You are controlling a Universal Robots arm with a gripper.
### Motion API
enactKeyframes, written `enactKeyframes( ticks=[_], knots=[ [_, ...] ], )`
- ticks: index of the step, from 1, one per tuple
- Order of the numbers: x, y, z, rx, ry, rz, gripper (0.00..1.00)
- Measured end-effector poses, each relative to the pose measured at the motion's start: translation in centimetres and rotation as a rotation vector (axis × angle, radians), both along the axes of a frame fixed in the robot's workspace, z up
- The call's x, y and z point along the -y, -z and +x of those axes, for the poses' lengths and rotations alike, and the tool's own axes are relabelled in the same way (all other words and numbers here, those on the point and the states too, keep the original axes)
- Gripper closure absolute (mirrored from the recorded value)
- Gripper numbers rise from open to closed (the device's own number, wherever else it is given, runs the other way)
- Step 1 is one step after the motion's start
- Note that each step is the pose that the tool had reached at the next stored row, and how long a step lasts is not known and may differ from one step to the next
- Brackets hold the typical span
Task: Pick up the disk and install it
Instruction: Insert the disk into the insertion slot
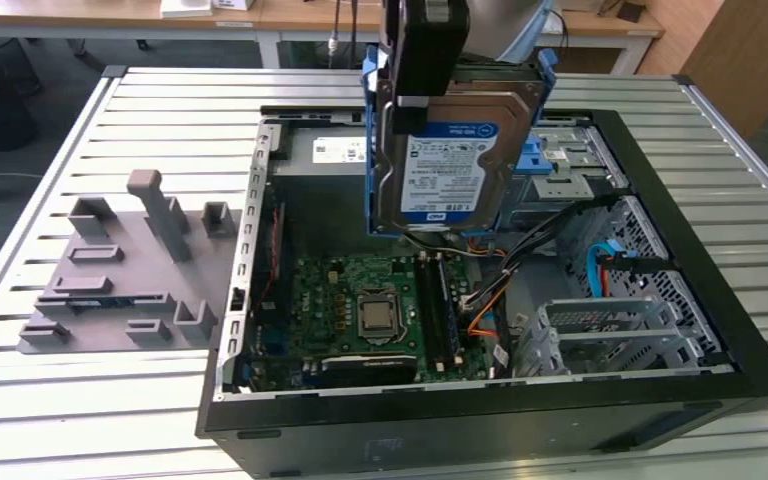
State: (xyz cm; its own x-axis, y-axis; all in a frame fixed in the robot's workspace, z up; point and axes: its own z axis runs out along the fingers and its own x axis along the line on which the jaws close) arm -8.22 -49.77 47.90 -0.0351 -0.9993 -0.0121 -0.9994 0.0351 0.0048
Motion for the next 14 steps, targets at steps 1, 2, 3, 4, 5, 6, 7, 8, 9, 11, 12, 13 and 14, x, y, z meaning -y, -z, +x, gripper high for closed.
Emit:
enactKeyframes(
  ticks=[1, 2, 3, 4, 5, 6, 7, 8, 9, 11, 12, 13, 14],
  knots=[
    [0.08, 0.01, 0.01, -0.0001, 0.000, -0.0001, 0.64],
    [0.11, 0.03, 0.08, 0.0000, 0.000, 0.0001, 0.64],
    [0.12, 0.04, 0.25, 0.0000, 0.000, 0.0002, 0.64],
    [0.12, 0.04, 0.55, 0.0000, 0.000, 0.0000, 0.64],
    [0.13, 0.05, 0.86, -0.0001, 0.000, -0.0001, 0.64],
    [0.13, 0.07, 1.21, -0.0001, 0.000, 0.0000, 0.64],
    [0.13, 0.08, 1.54, -0.0001, 0.000, 0.0000, 0.64],
    [0.13, 0.08, 1.84, -0.0002, 0.000, 0.0000, 0.64],
    [0.14, 0.10, 2.08, -0.0002, 0.000, 0.0002, 0.64],
    [0.18, 0.11, 2.34, -0.0003, 0.000, 0.0002, 0.64],
    [0.20, 0.12, 2.38, -0.0003, 0.000, 0.0001, 0.64],
    [0.24, 0.14, 2.39, -0.0003, 0.000, 0.0002, 0.64],
    [0.31, 0.14, 2.39, -0.0003, 0.000, 0.0002, 0.64]
  ],
)
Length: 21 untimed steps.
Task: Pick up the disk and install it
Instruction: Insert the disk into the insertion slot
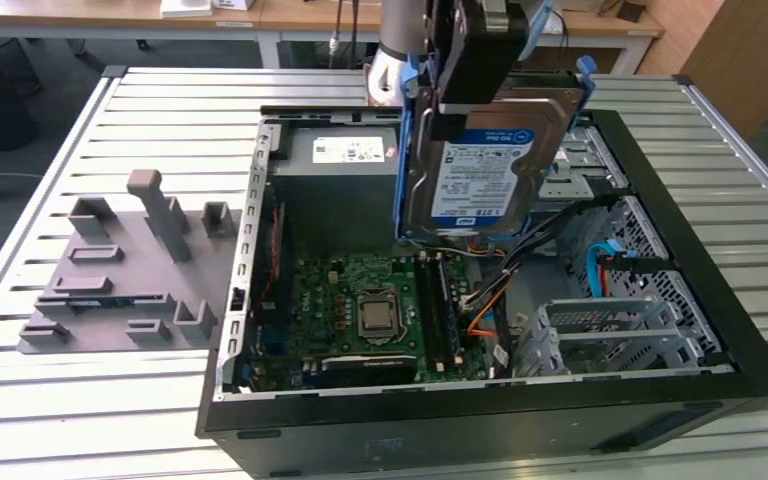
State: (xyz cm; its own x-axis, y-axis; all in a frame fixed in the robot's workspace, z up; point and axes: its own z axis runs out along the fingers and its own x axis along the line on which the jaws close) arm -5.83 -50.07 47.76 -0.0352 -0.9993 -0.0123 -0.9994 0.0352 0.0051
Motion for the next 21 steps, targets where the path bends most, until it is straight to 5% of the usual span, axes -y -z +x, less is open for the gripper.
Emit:
enactKeyframes(
  ticks=[9, 18, 21],
  knots=[
    [1.62, 0.07, 0.00, 0.0000, 0.000, 0.0003, 0.64],
    [1.67, 0.07, 0.02, 0.0000, 0.000, 0.0003, 0.64],
    [1.66, 0.07, 0.65, 0.0000, 0.000, 0.0002, 0.64]
  ],
)
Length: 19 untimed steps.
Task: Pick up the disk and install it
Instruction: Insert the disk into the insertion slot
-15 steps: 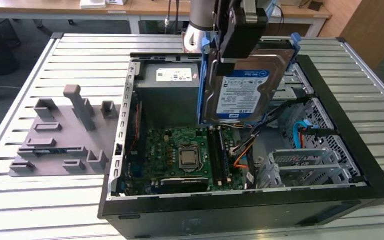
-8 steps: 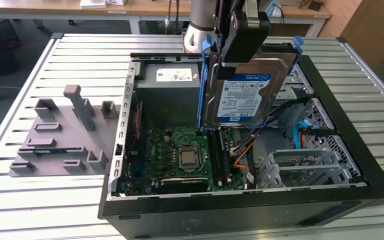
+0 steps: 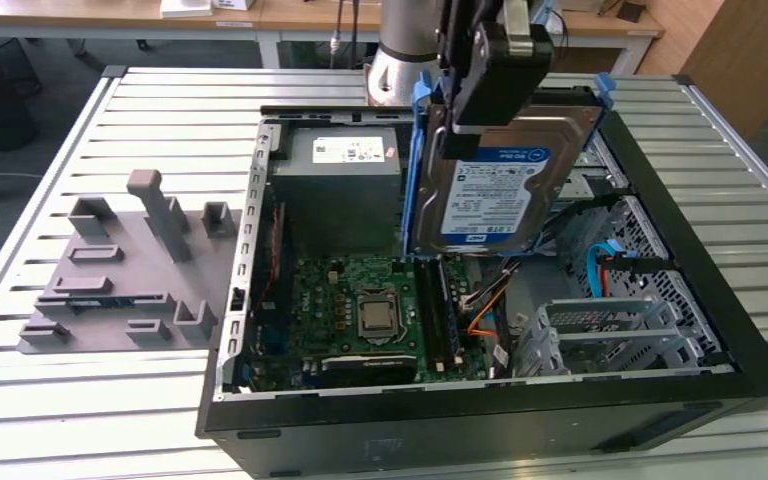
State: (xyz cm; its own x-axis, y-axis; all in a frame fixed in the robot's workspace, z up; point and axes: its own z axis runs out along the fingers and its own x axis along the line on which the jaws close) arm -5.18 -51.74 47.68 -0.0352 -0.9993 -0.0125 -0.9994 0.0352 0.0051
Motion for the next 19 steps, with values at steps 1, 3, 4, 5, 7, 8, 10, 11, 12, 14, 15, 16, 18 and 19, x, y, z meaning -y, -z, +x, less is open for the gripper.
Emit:
enactKeyframes(
  ticks=[1, 3, 4, 5, 7, 8, 10, 11, 12, 14, 15, 16, 18, 19],
  knots=[
    [0.00, 0.01, 0.33, 0.0000, 0.000, 0.0000, 0.64],
    [0.04, 0.05, 0.79, 0.0001, 0.000, 0.0002, 0.64],
    [0.21, 0.05, 0.88, -0.0001, 0.000, -0.0003, 0.64],
    [0.45, 0.11, 0.91, 0.0000, 0.000, 0.0001, 0.64],
    [1.03, 0.20, 0.93, 0.0000, 0.000, 0.0005, 0.64],
    [1.33, 0.26, 0.94, 0.0001, 0.000, 0.0010, 0.64],
    [1.90, 0.35, 0.94, 0.0001, 0.000, 0.0018, 0.64],
    [2.11, 0.38, 0.96, -0.0001, 0.000, 0.0018, 0.64],
    [2.20, 0.43, 1.01, 0.0000, 0.000, 0.0021, 0.64],
    [2.26, 0.49, 1.40, 0.0000, 0.000, 0.0020, 0.64],
    [2.27, 0.52, 1.67, 0.0000, 0.000, 0.0020, 0.64],
    [2.29, 0.54, 1.91, 0.0000, 0.000, 0.0021, 0.64],
    [2.30, 0.55, 2.17, 0.0000, 0.000, 0.0020, 0.64],
    [2.30, 0.55, 2.19, 0.0000, 0.000, 0.0020, 0.64]
  ],
)
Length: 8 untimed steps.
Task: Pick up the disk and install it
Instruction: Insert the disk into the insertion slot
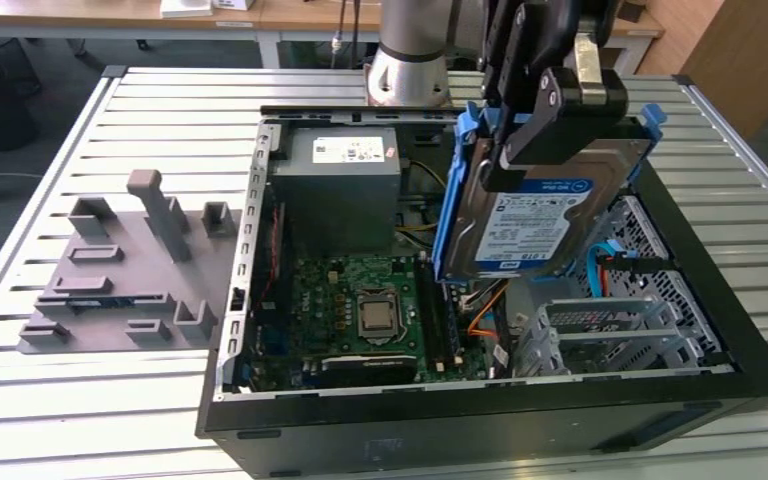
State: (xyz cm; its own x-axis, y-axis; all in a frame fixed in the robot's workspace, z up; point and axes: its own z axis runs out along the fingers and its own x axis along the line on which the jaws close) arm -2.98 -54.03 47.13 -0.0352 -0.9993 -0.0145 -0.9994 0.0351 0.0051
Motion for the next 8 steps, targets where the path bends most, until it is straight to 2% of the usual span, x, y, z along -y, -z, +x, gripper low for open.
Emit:
enactKeyframes(
  ticks=[8],
  knots=[
    [0.00, 0.00, 0.05, 0.0000, 0.000, 0.0001, 0.64]
  ],
)
